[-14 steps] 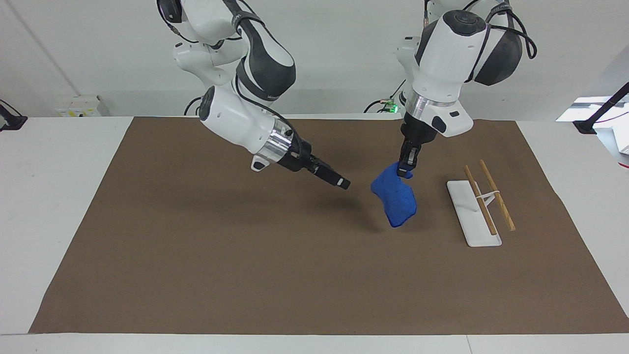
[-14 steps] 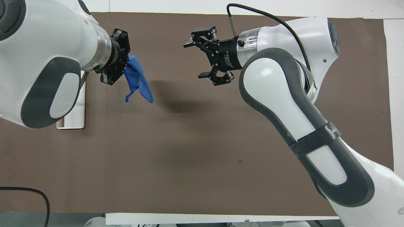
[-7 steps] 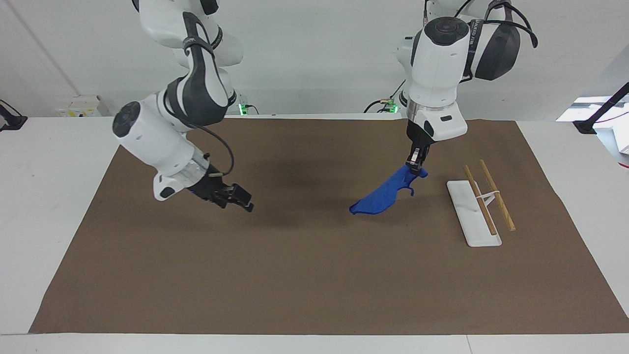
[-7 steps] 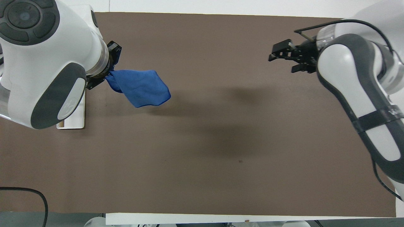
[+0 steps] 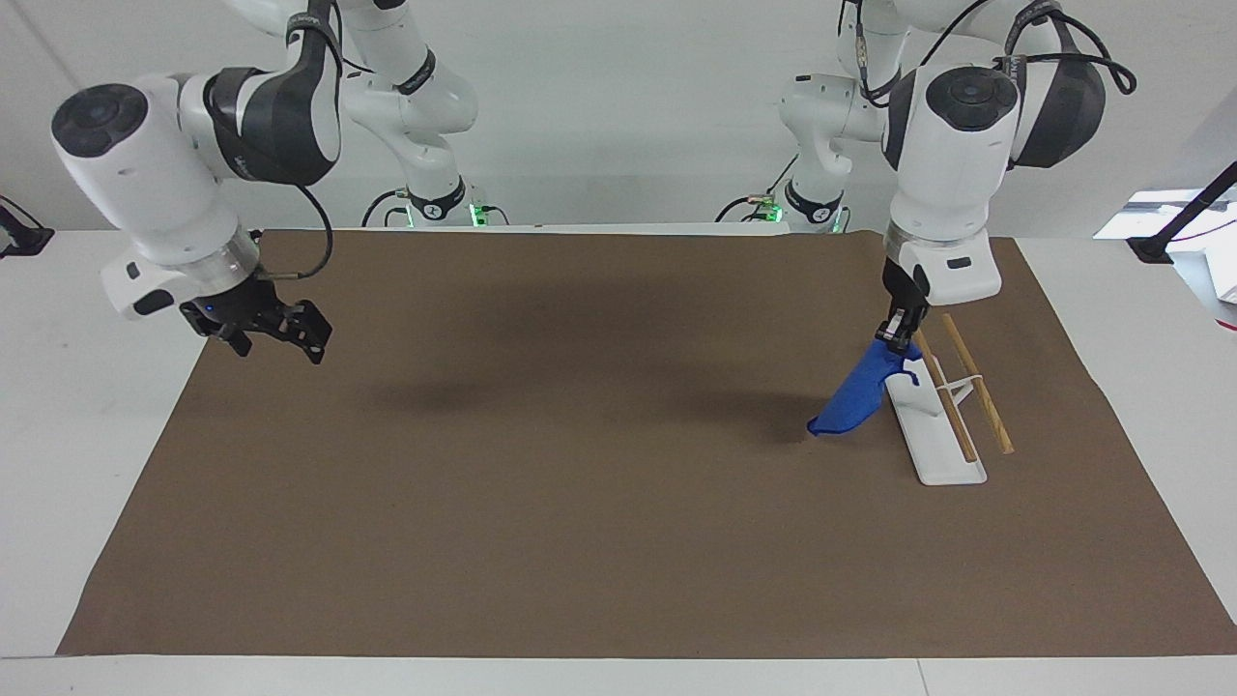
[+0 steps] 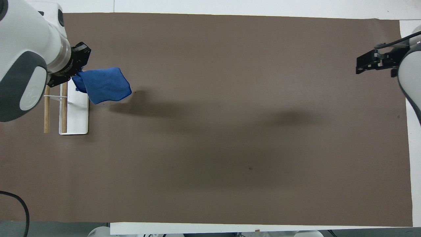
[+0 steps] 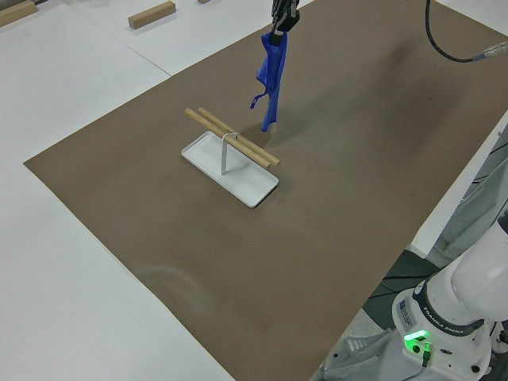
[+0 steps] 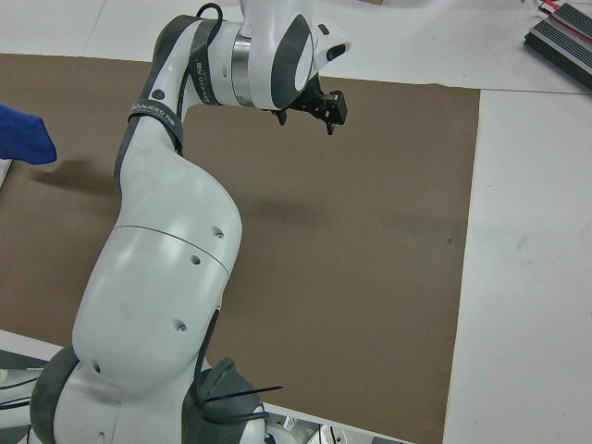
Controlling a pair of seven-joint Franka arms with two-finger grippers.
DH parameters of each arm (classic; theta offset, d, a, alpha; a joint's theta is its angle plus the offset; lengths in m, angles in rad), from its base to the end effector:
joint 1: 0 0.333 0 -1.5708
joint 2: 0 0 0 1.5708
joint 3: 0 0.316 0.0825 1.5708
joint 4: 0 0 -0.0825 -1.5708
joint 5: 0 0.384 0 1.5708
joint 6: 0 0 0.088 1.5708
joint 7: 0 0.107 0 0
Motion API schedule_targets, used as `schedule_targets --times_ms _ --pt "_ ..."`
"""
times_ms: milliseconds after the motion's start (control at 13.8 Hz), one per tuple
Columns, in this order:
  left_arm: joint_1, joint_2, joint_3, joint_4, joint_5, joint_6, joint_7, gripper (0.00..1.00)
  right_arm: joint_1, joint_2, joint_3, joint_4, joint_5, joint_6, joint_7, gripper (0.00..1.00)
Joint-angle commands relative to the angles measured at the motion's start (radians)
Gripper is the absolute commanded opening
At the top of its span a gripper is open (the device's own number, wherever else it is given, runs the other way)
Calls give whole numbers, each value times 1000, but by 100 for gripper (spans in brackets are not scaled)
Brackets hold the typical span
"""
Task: Right arm passes towel to left arm to hang
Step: 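Move the towel with the left gripper over the white rack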
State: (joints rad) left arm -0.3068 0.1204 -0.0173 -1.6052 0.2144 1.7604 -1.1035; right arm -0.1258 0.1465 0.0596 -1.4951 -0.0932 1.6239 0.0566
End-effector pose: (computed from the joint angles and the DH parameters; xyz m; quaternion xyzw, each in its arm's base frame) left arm 0.5787 -0.1740 0.5572 -0.9266 -0.3608 -0.0814 0.0676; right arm 0.6006 -0.0519 0.5807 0.9973 -0.0587 -0.0089 0.0421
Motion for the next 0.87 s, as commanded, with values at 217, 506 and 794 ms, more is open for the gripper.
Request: schedule_targets --times_ms 217,506,794 --pt "144 -51 -6 -126 43 137 117 0 -64 -90 -1 68 -23 -157 -95 100" --pt "242 -56 -6 -148 114 200 218 0 -52 -120 9 50 -17 -263 -93 100" --pt "314 -65 -6 -195 128 266 278 0 3 -137 -7 32 -13 -263 -96 100"
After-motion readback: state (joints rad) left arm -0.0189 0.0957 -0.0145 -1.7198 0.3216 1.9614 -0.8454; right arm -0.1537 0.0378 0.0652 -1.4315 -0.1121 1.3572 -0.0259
